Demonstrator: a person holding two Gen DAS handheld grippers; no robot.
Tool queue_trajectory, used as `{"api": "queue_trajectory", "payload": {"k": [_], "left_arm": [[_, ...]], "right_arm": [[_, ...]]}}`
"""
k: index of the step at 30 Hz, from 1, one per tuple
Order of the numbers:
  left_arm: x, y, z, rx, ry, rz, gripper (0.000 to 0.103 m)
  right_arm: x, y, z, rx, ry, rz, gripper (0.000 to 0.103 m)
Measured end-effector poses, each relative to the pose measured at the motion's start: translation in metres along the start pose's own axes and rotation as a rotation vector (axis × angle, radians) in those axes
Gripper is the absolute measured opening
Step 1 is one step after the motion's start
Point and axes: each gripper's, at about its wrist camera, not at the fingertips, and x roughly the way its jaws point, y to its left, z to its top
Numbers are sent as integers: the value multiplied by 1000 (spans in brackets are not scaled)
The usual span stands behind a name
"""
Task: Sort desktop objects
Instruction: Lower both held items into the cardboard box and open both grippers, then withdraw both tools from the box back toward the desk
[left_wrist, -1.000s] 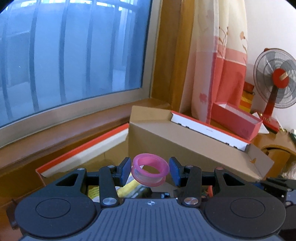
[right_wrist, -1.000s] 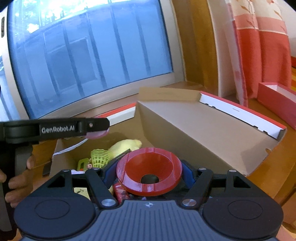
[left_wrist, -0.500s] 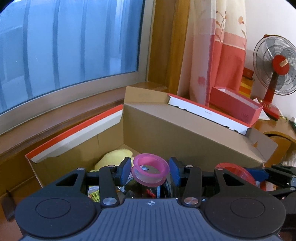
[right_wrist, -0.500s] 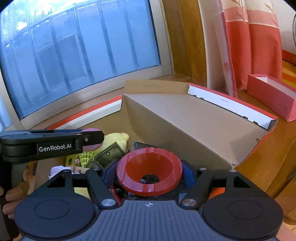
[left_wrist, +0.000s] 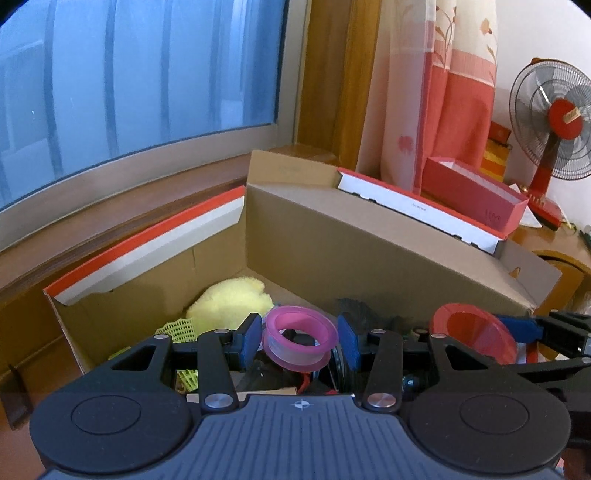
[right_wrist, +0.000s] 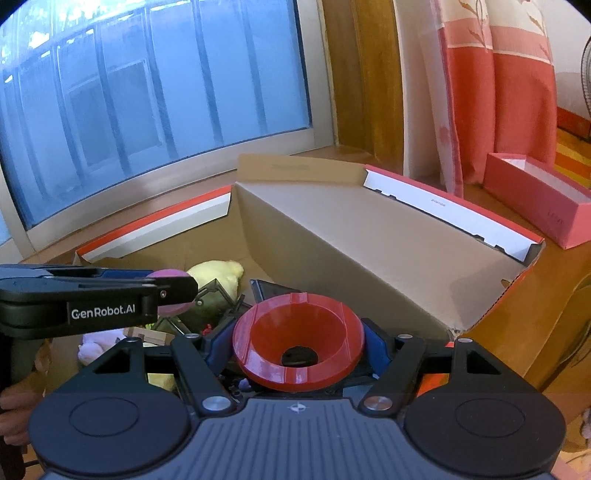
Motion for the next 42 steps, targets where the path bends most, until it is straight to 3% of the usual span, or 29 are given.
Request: {"api": "queue_trajectory", "payload": {"k": [8, 13, 16, 27, 34, 42], "left_arm": [[-1, 1, -1, -6, 4, -2, 52], [-5, 1, -1, -4, -16, 4, 73], [-8, 0, -2, 1, -20, 14, 75], [-33, 7, -7, -43, -41, 29, 83], [-73, 18, -21, -40, -80, 52, 90], [-146, 57, -49, -63, -140, 97, 93]], "right_arm": [[5, 2, 1, -12, 9, -10, 72], [6, 2, 1, -11, 9, 0, 79], [4, 4, 1, -16, 1, -6, 86], [-10, 10, -4, -15, -10, -8, 89], [-30, 27, -9, 5, -60, -9, 91], [-66, 91, -23, -59, -114, 9, 91]]}}
